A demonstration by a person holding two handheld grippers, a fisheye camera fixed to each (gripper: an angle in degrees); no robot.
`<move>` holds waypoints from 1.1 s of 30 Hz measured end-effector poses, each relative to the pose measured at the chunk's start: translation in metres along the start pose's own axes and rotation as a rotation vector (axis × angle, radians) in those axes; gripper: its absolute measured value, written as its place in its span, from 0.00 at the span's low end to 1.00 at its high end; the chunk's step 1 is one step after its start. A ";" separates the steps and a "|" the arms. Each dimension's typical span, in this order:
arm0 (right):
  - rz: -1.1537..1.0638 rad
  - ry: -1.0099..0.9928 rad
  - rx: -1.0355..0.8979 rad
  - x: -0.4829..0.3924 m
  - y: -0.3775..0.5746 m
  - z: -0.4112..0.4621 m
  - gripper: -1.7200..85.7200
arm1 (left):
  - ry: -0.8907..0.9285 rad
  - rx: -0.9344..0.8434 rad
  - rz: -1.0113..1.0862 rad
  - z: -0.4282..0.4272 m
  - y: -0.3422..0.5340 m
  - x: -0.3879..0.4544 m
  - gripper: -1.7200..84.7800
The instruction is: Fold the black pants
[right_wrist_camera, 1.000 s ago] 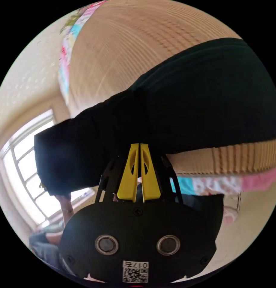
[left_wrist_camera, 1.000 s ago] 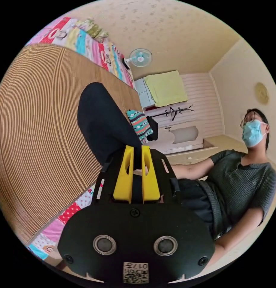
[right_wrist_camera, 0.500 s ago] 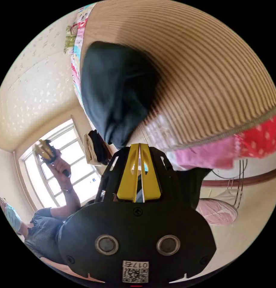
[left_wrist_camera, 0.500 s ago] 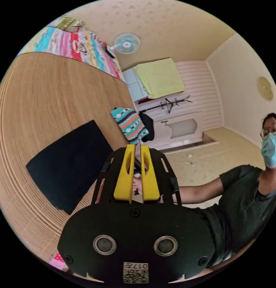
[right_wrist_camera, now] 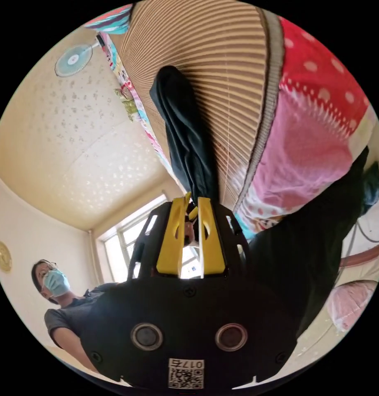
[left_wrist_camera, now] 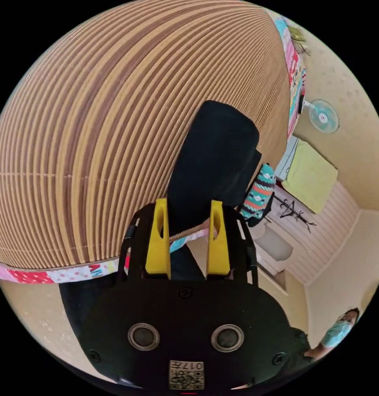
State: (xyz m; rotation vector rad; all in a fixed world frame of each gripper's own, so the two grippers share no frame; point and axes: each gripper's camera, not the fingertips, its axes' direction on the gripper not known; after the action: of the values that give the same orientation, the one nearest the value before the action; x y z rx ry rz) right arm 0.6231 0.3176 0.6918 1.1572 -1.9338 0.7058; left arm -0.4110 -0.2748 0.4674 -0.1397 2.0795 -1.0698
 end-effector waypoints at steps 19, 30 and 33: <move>-0.415 0.035 -0.498 -0.095 -0.048 0.189 0.07 | 0.145 -0.036 0.279 -0.051 0.185 0.022 0.08; -0.829 -0.053 -1.115 -0.244 0.158 0.571 0.07 | 0.303 0.794 0.418 -0.251 0.373 -0.054 0.09; -0.788 -0.071 -1.169 -0.243 0.197 0.677 0.07 | 0.322 0.972 0.380 -0.289 0.409 -0.084 0.14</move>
State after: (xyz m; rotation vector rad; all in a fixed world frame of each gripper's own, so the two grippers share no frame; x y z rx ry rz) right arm 0.2991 0.0029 0.0989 0.9797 -1.3243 -0.8062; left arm -0.4533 0.2081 0.3174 0.9117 1.5167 -1.7857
